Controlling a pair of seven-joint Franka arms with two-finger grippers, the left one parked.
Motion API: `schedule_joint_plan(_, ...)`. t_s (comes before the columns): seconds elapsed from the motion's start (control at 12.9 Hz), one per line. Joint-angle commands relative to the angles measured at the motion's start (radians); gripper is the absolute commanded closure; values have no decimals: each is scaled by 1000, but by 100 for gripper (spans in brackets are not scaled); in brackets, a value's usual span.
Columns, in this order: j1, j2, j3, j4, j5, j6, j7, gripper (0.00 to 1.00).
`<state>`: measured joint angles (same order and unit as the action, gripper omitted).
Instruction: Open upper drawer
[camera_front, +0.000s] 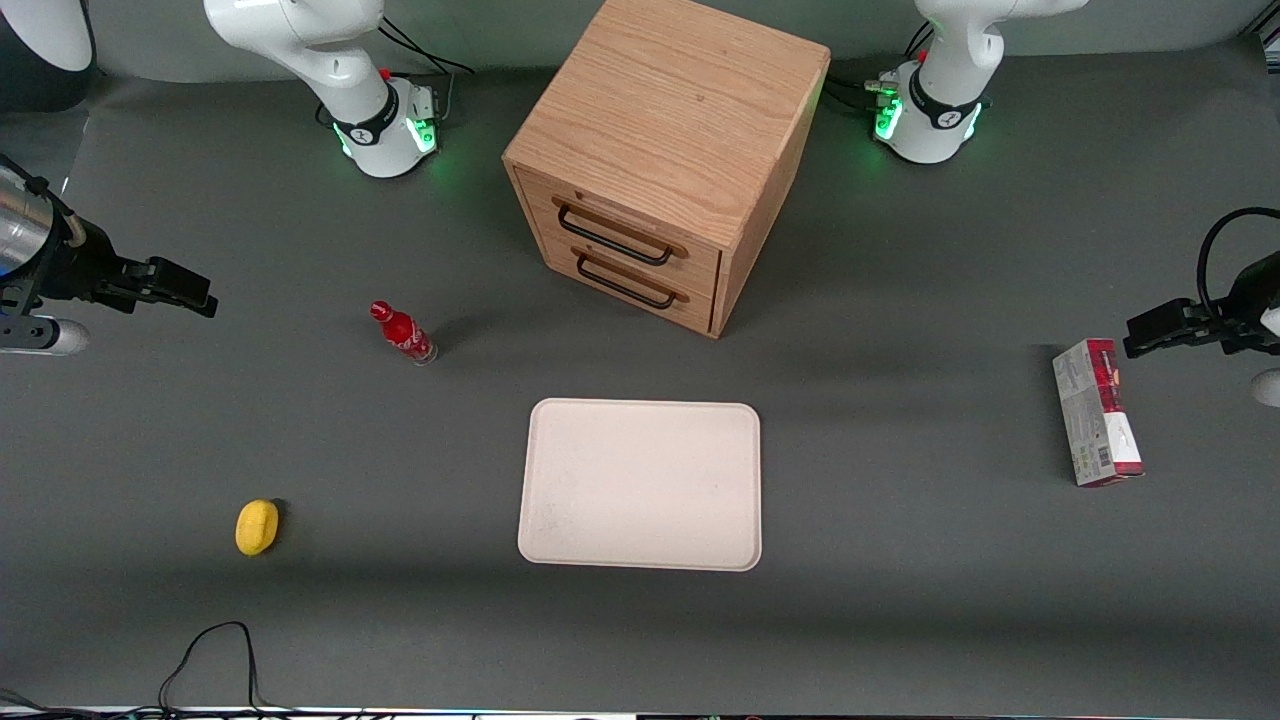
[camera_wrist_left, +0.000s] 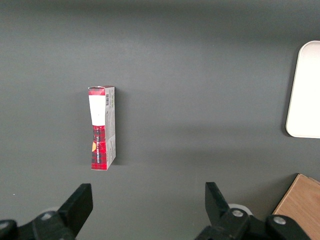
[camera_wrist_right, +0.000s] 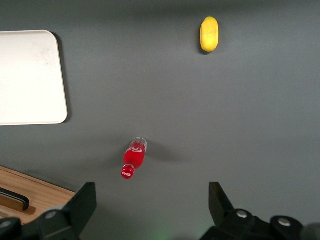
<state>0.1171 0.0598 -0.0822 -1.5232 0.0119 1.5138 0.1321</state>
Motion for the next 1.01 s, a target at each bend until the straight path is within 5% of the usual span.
schedule_joint_plan(0.0,3,15,-5,34,25,-17,-25,0)
schedule_joint_plan(0.31,10,69,31,61,40,-20,-25,0)
schedule_joint_plan(0.54,16,80,108,58,198,-26,-81,0)
schedule_joint_plan(0.93,16,107,395,58,197,-26,-217,0)
